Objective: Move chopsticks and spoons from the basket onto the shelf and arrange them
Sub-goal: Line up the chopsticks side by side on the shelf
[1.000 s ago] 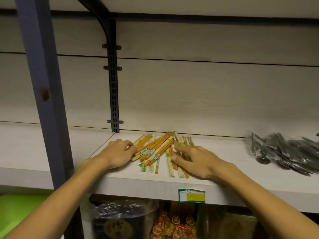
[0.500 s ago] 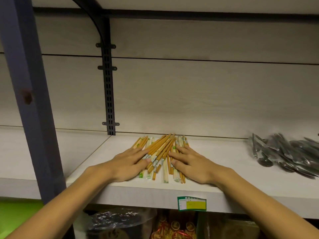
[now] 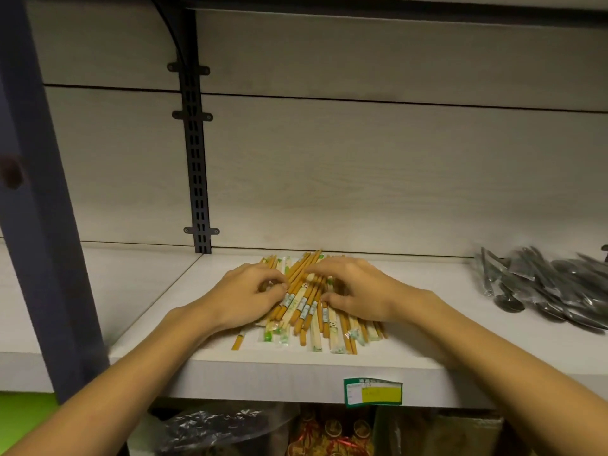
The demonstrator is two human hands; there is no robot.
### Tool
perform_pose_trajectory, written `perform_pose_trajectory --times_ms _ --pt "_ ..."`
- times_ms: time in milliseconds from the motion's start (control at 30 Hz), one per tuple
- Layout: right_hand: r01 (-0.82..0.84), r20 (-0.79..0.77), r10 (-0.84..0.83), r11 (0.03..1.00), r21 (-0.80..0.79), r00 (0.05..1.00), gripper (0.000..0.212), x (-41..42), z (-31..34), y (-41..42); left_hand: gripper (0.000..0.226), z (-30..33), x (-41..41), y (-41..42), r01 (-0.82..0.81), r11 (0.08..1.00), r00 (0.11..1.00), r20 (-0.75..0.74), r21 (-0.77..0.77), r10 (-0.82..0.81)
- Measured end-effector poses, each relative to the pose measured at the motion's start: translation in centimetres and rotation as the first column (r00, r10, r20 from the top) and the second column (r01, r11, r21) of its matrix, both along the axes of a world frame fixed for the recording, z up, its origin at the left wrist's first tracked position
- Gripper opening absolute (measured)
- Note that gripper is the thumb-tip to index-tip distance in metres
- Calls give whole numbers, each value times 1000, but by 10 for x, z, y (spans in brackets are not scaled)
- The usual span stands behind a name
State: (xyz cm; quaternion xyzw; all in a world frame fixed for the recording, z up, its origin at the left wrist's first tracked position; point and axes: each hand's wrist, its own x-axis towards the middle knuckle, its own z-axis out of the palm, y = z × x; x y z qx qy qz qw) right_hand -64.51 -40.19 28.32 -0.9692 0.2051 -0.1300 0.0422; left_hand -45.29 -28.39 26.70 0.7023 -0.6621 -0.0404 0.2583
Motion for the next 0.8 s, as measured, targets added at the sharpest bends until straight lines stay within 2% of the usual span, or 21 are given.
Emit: perform_pose_trajectory --times_ms 100,233,433,600,800 --pt "-78 -52 79 997 29 996 52 13 -1 -2 26 -3 4 -5 49 999 996 -80 -21 -51" --pt "-106 -8 106 992 70 994 40 15 -6 -3 28 -11 8 -6 73 995 997 -20 -65 -74" --pt "-148 9 148 984 98 989 39 14 -8 1 30 -14 10 -8 83 993 996 37 -79 -80" --pt "-185 56 183 982 33 982 26 16 -12 -3 30 -13 9 -8 96 991 995 49 -89 -92" --pt "-209 83 229 957 -200 970 19 15 -18 0 31 -15 10 -5 103 991 994 43 -84 -100"
